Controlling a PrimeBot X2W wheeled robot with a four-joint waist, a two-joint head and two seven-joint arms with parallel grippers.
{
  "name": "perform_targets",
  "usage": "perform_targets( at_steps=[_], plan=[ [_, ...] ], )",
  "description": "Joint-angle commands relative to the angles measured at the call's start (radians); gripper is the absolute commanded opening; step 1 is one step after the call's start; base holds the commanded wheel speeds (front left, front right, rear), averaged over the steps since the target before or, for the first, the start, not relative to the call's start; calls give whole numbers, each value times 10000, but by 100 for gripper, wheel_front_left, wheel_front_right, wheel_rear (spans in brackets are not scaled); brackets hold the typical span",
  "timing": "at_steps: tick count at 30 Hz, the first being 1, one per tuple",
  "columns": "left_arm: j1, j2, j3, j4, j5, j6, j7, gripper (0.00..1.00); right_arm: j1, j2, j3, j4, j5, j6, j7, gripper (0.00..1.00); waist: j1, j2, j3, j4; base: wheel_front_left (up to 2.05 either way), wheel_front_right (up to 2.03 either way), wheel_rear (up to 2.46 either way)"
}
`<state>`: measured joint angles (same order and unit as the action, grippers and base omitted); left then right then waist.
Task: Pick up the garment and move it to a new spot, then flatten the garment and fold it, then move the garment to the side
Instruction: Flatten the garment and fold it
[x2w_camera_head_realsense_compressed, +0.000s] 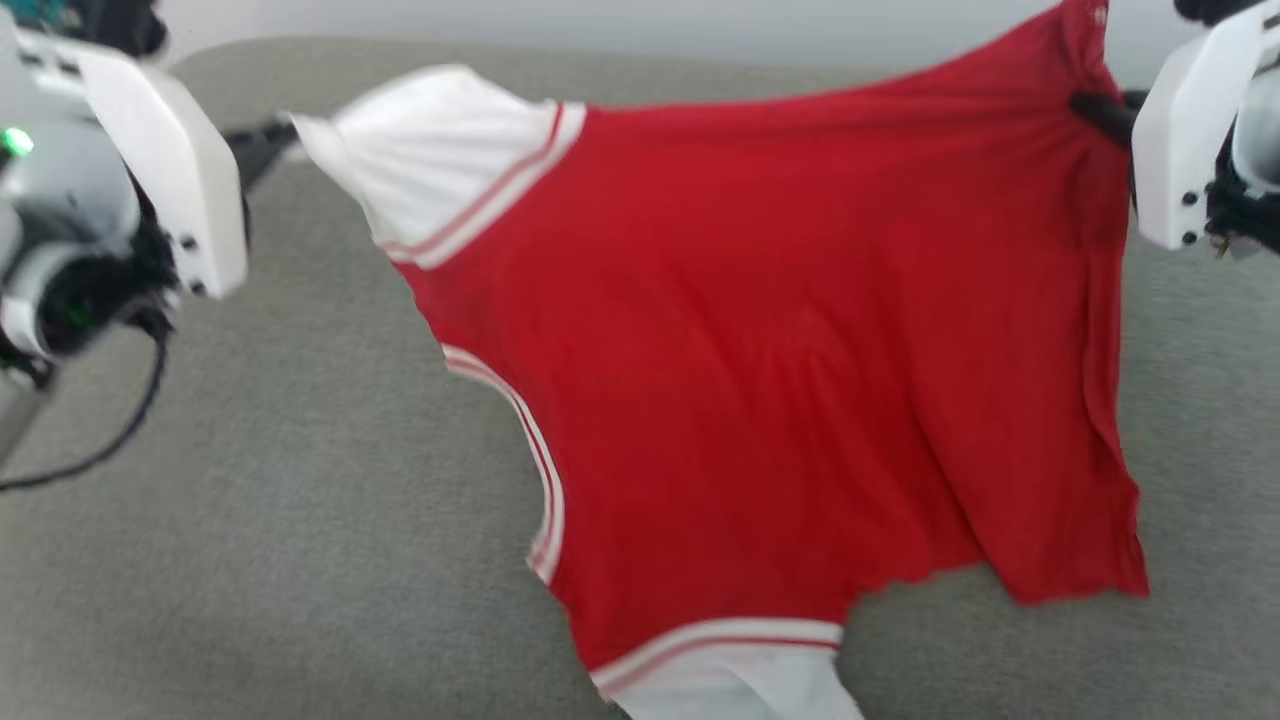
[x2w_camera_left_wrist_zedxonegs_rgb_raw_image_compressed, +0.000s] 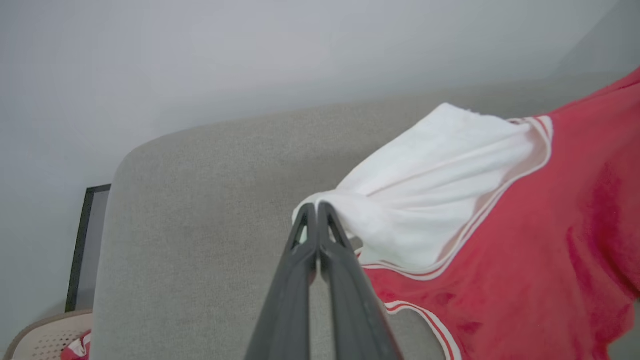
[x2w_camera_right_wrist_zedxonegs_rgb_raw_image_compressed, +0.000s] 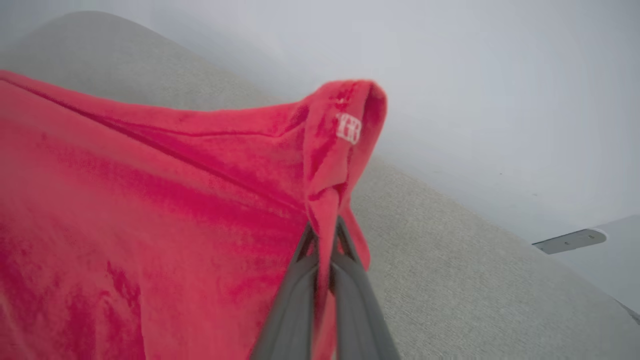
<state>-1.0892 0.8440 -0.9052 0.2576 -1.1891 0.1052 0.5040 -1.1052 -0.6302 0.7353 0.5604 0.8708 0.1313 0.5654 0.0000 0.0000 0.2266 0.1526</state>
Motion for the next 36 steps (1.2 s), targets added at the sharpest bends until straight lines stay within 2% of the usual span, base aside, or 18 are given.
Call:
perform_targets(
  at_steps=[1, 7, 14, 18, 21, 26, 28, 31, 33, 36],
  plan=[
    [-259, 31, 37, 165, 100, -25, 86, 0, -131, -123, -120, -62, -87, -12, 94, 0, 0, 0, -153, -215, 0, 0, 0],
    [-1368, -353, 5, 1067, 406, -391, 483, 0, -425, -120, -784, -389, -385, -15, 436, 0, 0, 0, -59, -516, 0, 0, 0],
    [-2788, -1031, 208, 2498, 925, -811, -111, 0, -1272, 437, -1611, 111, -1266, -18, 153, 0, 0, 0, 566, -751, 0, 0, 0],
    [-4002, -1537, 346, 3579, 1733, -1131, -1415, 0, -2183, 1093, -2064, 891, -2379, -18, -765, 0, 0, 0, 1061, -911, 0, 0, 0],
    [-4914, -1924, 481, 4360, 2388, -1209, -2763, 0, -2949, 1571, -2350, 1552, -3364, -18, -1941, 0, 0, 0, 1341, -977, 0, 0, 0],
    [-6275, -2402, 637, 5294, 3559, -1246, -5769, 0, -3944, 2202, -3091, 2668, -5266, -16, -4665, 0, 0, 0, 1620, -952, 0, 0, 0],
    [-6405, -2599, 719, 5639, 3794, -1257, -6926, 0, -4087, 2395, -3327, 3169, -5959, -16, -5440, 0, 0, 0, 1659, -907, 0, 0, 0],
    [-6137, -2878, 615, 5994, 3957, -1686, -7452, 0, -3865, 2722, -3452, 3931, -6542, -16, -5839, 0, 0, 0, 1645, -799, 0, 0, 0],
    [-5769, -2949, 410, 6252, 3894, -1982, -7506, 0, -3522, 2903, -3284, 4391, -6518, -15, -5618, 0, 0, 0, 1594, -760, 0, 0, 0],
    [-5150, -3025, 68, 6610, 3607, -2242, -6981, 0, -3002, 3042, -2957, 4746, -6196, -16, -5307, 0, 0, 0, 1512, -697, 0, 0, 0]
  ],
)
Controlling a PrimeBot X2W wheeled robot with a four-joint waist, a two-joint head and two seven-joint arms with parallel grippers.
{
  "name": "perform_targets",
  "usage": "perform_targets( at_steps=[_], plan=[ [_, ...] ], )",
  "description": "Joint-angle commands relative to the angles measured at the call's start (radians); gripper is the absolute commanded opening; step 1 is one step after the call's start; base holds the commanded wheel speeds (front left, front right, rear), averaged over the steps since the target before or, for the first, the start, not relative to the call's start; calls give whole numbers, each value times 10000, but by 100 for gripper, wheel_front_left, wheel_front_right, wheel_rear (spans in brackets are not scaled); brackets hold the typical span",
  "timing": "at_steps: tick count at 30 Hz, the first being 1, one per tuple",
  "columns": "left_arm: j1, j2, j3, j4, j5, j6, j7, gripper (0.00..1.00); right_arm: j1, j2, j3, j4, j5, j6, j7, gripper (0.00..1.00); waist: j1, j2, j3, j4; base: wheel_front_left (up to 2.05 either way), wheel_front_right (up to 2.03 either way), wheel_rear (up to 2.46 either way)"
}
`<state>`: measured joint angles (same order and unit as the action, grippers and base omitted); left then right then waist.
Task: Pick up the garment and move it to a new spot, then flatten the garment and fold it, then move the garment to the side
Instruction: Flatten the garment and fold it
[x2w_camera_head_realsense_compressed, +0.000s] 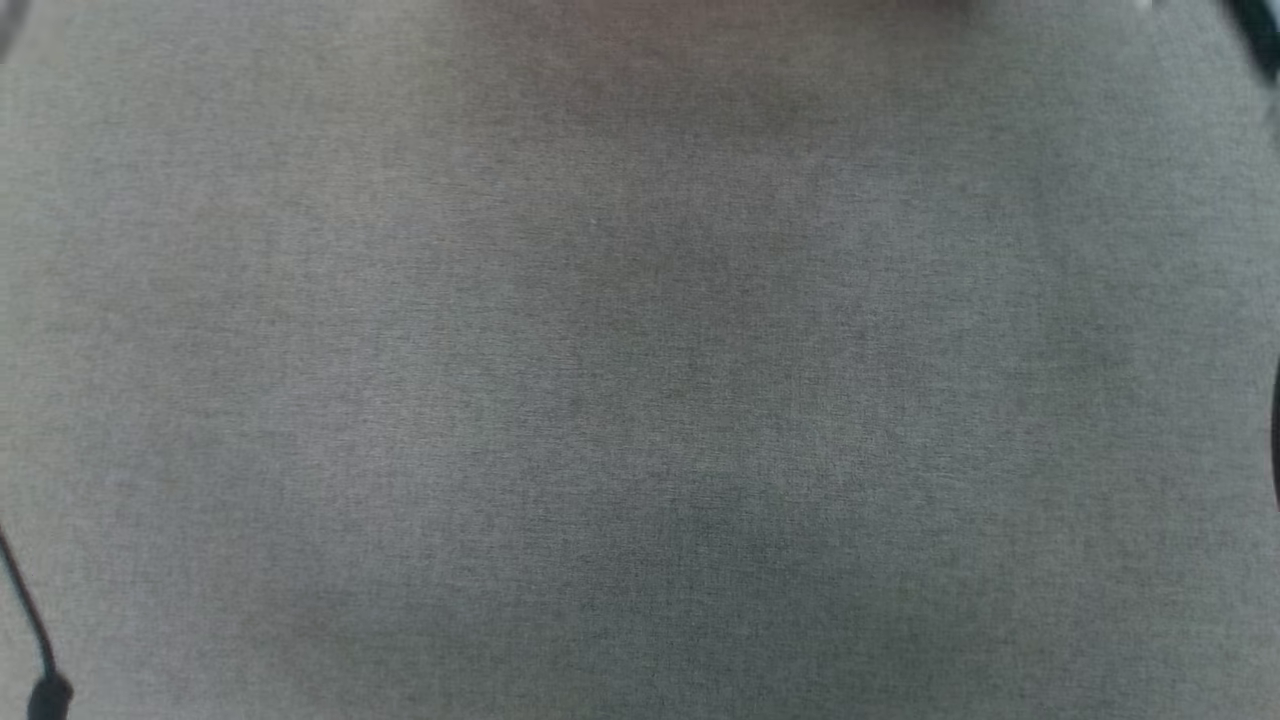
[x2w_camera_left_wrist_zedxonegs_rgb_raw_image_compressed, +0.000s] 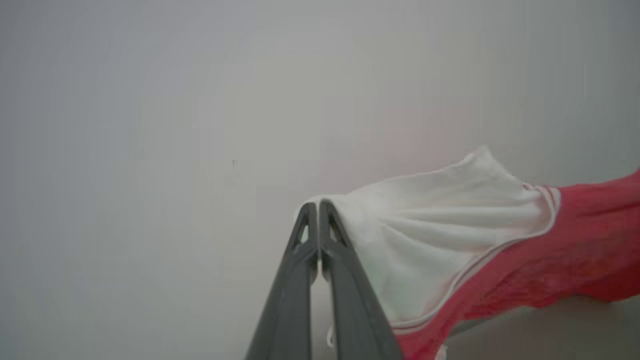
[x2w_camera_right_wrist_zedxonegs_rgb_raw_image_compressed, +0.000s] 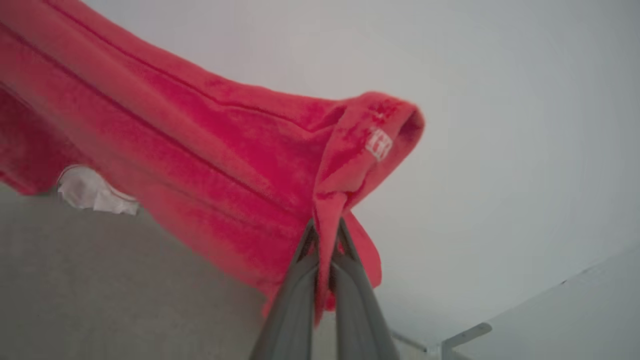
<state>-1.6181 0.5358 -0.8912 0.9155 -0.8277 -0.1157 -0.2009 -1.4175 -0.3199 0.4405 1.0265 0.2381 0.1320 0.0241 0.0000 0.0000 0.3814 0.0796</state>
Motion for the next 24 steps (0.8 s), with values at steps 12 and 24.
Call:
perform_targets(
  at_steps=[12, 24],
  plan=[
    [4060, 956, -1429, -1971, -3033, -130, 3776, 0, 3172, -514, 1133, -807, 2469, -23, 1467, 0, 0, 0, -538, 239, 0, 0, 0],
    [7424, 2614, -1846, -5598, -4686, 1436, 5492, 0, 6473, -1838, 1588, -4219, 4085, -17, 2955, 0, 0, 0, -947, 256, 0, 0, 0]
  ],
)
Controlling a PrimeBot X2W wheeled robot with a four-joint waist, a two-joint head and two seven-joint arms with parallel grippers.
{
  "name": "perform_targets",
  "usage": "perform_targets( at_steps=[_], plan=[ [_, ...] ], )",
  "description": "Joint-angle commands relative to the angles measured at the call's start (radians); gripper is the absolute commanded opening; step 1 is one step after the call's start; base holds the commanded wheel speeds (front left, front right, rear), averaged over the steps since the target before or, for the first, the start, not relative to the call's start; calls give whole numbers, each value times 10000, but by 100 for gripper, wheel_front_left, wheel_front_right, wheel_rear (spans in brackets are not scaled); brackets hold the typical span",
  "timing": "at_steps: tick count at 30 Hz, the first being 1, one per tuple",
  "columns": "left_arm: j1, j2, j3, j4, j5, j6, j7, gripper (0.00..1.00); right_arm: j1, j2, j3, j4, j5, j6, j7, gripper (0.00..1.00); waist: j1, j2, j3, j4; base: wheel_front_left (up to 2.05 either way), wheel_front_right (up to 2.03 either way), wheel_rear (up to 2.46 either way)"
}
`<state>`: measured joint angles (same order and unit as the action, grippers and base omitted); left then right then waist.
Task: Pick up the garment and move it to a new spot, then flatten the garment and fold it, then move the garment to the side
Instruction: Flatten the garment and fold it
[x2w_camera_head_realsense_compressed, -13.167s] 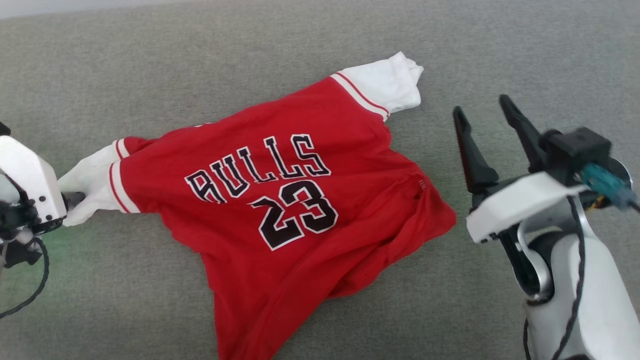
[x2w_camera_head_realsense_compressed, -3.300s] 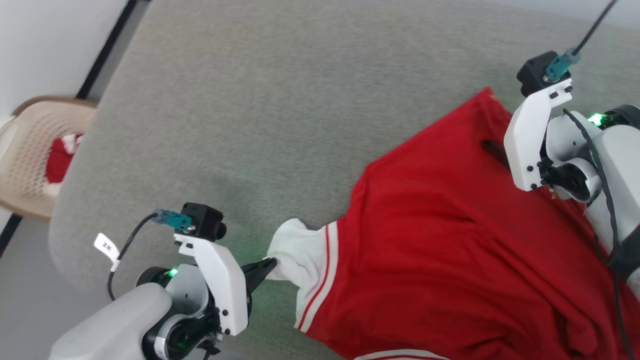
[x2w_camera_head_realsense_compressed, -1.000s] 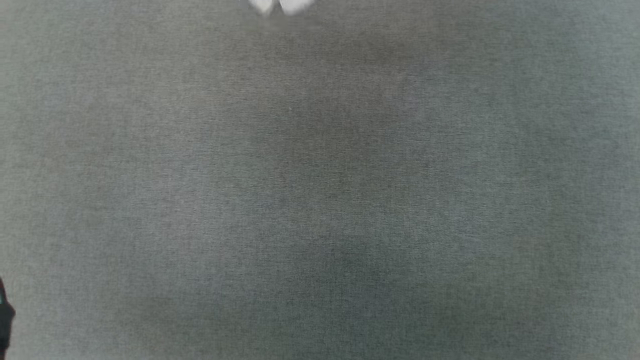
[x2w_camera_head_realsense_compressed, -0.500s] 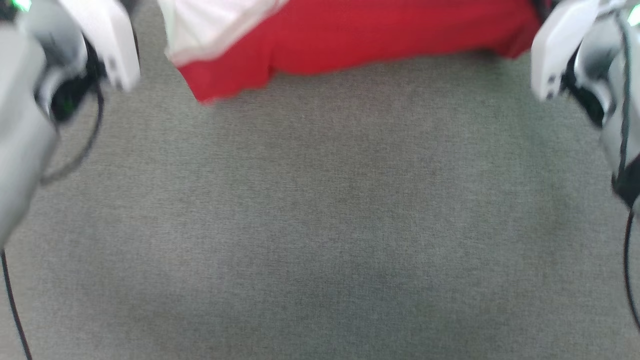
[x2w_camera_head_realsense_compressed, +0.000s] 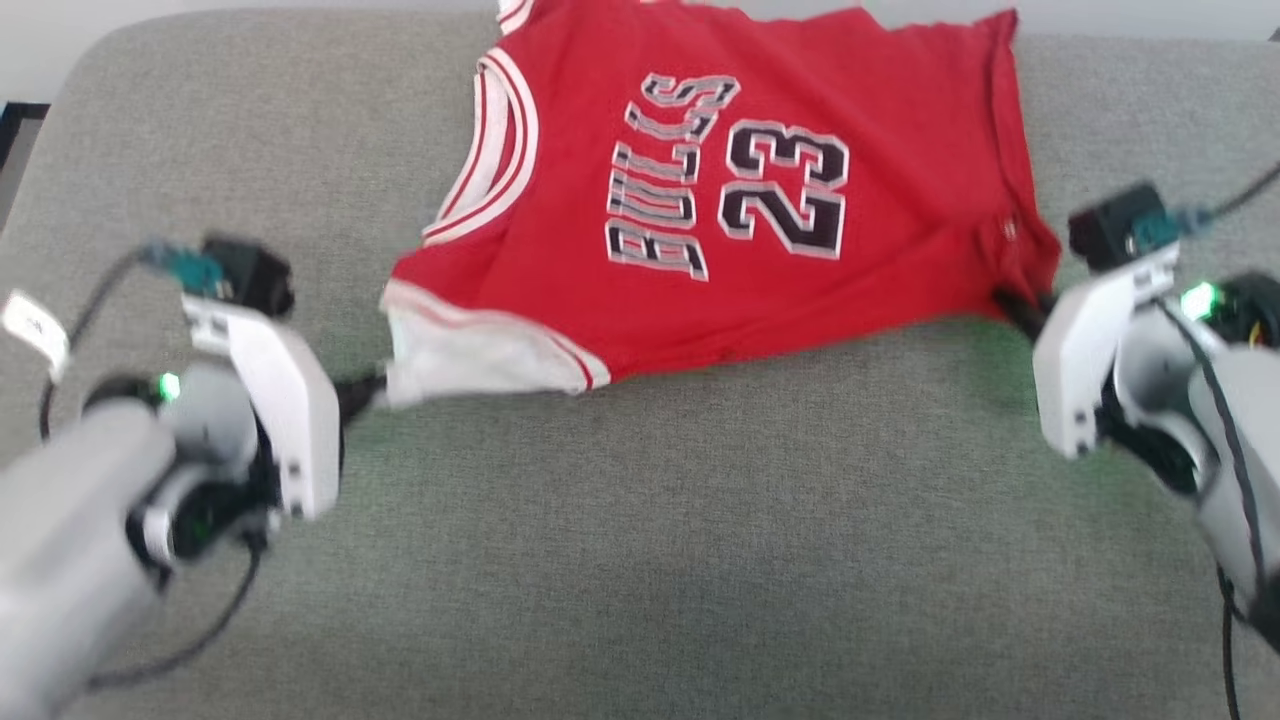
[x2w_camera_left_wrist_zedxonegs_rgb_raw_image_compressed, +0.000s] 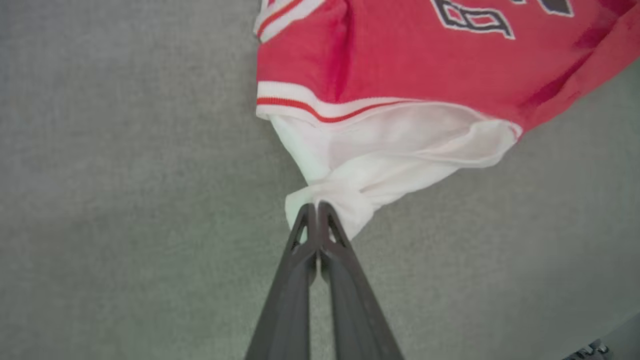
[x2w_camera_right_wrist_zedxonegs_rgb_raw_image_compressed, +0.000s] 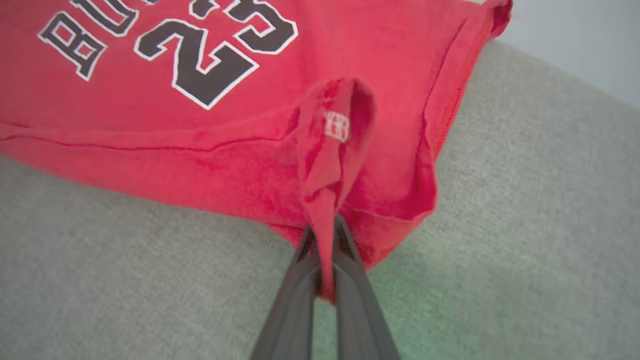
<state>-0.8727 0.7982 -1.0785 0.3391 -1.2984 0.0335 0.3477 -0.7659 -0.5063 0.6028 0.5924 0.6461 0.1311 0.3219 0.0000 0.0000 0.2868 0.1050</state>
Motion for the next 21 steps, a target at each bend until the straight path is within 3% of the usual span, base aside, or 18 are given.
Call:
perform_targets(
  at_steps=[1, 9, 21],
  plan=[
    [240, 157, -31, -239, -32, 192, 59, 0, 263, -135, -41, -209, 101, -7, 70, 0, 0, 0, -26, 12, 0, 0, 0],
    [2459, 1409, -344, -3275, -783, 1939, -83, 0, 2959, -997, -829, -2481, 288, -7, 648, 0, 0, 0, -332, 33, 0, 0, 0],
    [4233, 2310, -746, -5289, -1634, 3243, -98, 0, 6314, -1394, -2101, -5028, 386, -7, 1610, 0, 0, 0, -605, -8, 0, 0, 0]
  ],
)
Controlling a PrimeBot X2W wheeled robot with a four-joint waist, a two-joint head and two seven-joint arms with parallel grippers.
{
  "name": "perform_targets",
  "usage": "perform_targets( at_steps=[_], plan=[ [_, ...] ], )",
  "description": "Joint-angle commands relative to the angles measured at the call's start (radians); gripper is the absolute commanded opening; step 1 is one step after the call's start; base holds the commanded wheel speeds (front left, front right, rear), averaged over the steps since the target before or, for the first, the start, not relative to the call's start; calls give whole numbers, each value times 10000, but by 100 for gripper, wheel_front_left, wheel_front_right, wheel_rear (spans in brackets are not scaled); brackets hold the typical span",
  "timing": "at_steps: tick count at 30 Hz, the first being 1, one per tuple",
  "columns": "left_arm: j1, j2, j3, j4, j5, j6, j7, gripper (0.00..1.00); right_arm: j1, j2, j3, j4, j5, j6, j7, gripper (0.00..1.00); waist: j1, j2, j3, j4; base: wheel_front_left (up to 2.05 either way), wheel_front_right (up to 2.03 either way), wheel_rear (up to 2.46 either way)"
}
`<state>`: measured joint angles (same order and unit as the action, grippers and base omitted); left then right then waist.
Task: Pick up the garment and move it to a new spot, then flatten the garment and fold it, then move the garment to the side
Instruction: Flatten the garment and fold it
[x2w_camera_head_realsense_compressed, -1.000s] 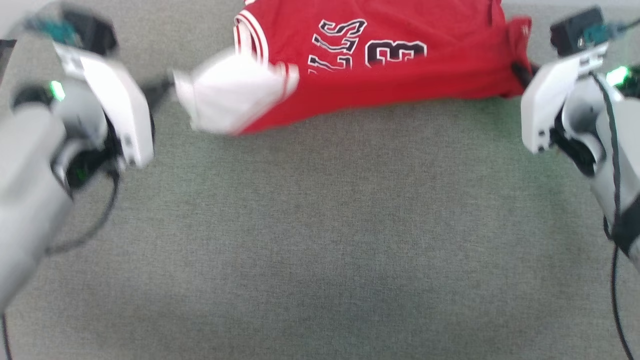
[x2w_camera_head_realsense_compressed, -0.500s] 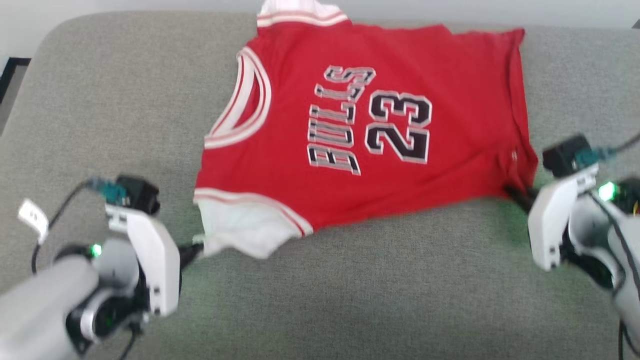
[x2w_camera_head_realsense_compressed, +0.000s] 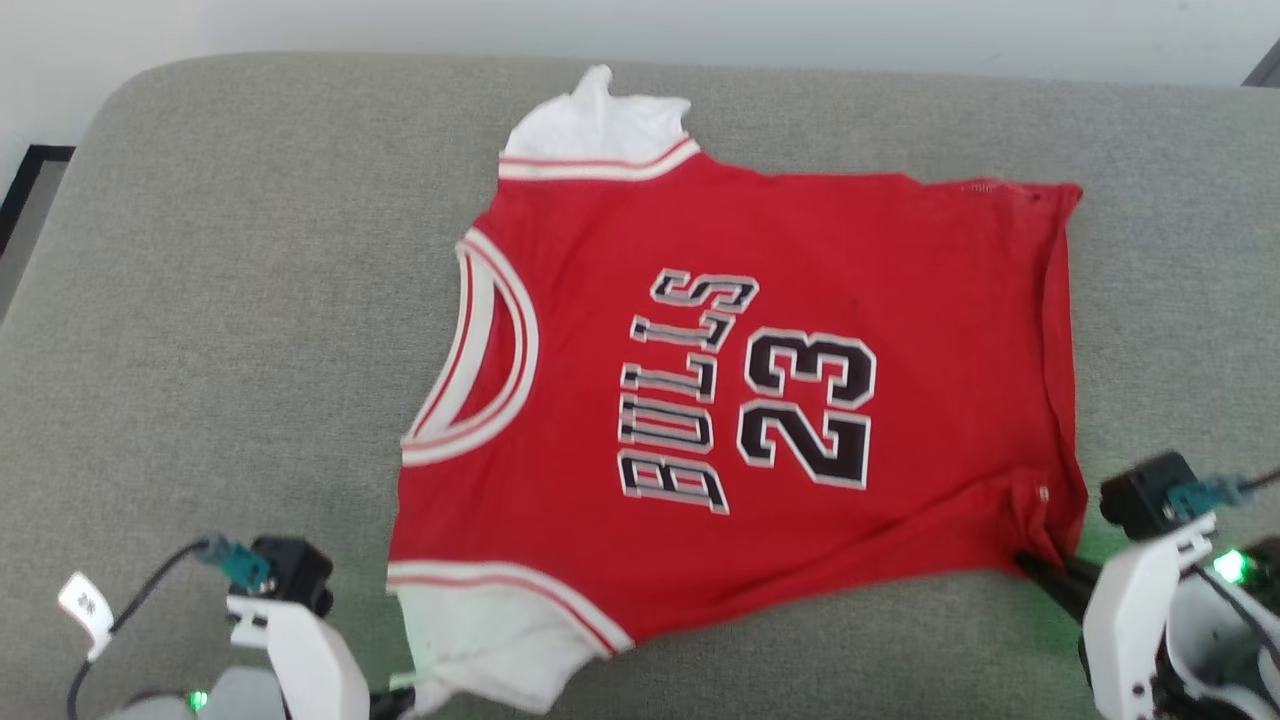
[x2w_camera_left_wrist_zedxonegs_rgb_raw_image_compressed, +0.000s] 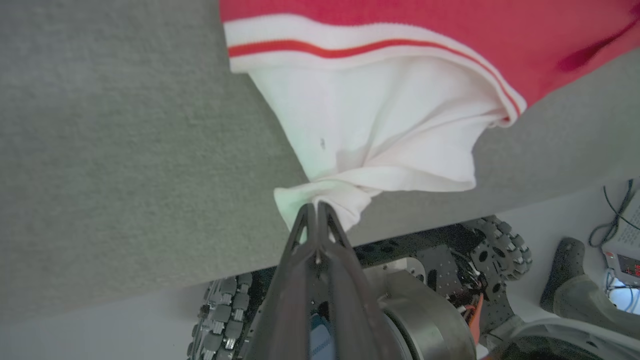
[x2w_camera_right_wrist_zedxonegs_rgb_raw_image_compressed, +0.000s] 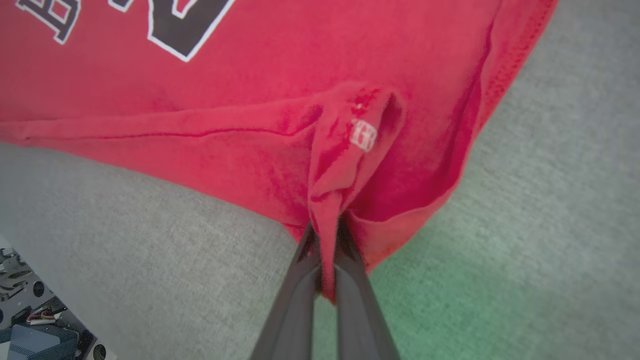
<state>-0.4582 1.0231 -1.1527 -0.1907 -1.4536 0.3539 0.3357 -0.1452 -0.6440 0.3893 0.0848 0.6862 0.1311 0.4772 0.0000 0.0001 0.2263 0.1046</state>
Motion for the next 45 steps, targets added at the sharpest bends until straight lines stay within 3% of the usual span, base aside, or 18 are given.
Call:
perform_targets(
  at_steps=[1, 11, 19, 25, 31, 38, 45],
  plan=[
    [194, 125, 3, -89, -204, 124, 11, 0, 301, 29, -105, -106, 11, -7, 77, 0, 0, -1, -2, -22, 0, 0, 0],
    [-752, 1033, 547, -836, 524, 351, -8, 0, 1304, 808, -1887, -1460, -529, -7, 179, 0, 0, -1, 102, -83, 0, 0, 0],
    [-2396, 1291, 1096, -369, 1366, -241, 609, 0, 932, 1648, -2742, -2305, -1320, -7, 756, 0, 0, -1, 338, -334, 0, 0, 0],
    [-3916, 603, 1310, 884, 2072, -1158, 1175, 0, 98, 2294, -3282, -2278, -2000, -7, 1100, 0, 0, -1, 644, -527, 0, 0, 0],
    [-5197, -505, 1209, 2661, 2663, -2182, 1544, 0, -860, 2771, -3476, -1797, -2604, -7, 1381, 0, 0, -1, 1062, -696, 0, 0, 0],
    [-6158, -1901, 898, 5106, 2995, -3333, 1747, 0, -1778, 3287, -3403, -741, -3126, -7, 1760, 0, 0, -1, 1593, -883, 0, 0, 0],
    [-6550, -3065, 639, 7570, 2856, -4159, 2043, 0, -2568, 3828, -3194, 498, -3440, -7, 2363, 0, 0, -1, 1915, -1062, 0, 0, 0]
  ],
)
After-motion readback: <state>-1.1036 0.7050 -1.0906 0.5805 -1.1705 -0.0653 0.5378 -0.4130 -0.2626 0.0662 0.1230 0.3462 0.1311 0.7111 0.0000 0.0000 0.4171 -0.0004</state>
